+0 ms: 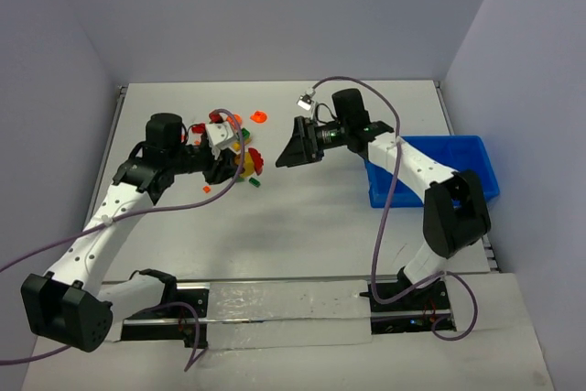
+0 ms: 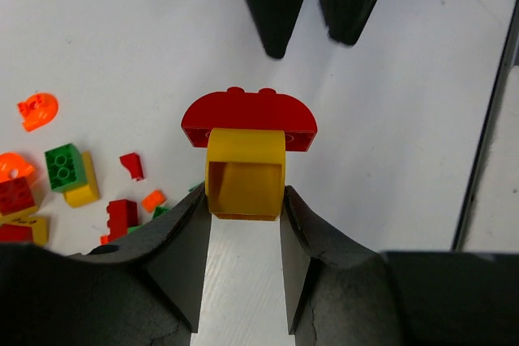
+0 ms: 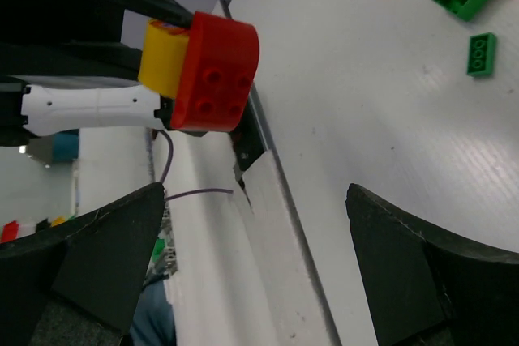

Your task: Sort the legos into containers by color

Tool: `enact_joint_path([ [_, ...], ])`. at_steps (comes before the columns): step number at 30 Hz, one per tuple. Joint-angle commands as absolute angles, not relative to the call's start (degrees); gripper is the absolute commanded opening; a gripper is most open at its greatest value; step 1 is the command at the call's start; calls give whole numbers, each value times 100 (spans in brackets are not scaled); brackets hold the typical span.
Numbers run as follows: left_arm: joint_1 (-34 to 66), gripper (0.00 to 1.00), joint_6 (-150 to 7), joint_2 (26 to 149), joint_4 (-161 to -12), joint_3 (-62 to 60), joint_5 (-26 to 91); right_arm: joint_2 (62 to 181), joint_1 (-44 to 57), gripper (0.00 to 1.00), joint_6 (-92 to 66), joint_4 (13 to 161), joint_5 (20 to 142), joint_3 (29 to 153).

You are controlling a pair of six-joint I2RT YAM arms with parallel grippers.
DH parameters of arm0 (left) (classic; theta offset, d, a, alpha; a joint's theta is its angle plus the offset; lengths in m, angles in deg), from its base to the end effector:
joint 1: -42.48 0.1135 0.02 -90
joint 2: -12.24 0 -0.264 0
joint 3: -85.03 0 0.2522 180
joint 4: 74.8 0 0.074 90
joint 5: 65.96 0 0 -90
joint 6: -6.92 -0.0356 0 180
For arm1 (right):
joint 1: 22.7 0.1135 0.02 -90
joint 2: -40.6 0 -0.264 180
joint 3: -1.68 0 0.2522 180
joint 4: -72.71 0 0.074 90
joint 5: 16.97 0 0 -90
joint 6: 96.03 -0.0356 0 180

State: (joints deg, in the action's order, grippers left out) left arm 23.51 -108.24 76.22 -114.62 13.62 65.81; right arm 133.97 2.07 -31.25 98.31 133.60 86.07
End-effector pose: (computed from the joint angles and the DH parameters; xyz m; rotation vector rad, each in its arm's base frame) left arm 0.2185 -0.1002 0.3295 1.1456 1.7039 -0.7060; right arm 0.3138 0.1790 0.2858 -0.6558 2.1684 1.6271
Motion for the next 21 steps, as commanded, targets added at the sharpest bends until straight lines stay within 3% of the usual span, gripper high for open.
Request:
enact_joint_path([
  [1, 2120, 0, -10384, 7592, -11427, 1026, 6869, 13655, 361, 100, -3670, 9257, 13869, 8830],
  [15, 1620, 0, -10248, 7673, -11312, 1087, 6613, 14183, 662, 96, -5331, 7339, 14865, 8739],
  [17, 1602, 0, -10266, 7684, -11299, 1097, 6597, 14176, 692, 90, -5411, 7232, 14888, 8690],
  [19, 1602, 0, -10268, 7692, -11265, 1114, 6520, 14202, 709, 69, -5505, 7112, 14905, 8639],
  [21, 1602, 0, -10259, 7701, -11243, 1127, 6456, 14223, 709, 58, -5588, 7016, 14954, 8592],
])
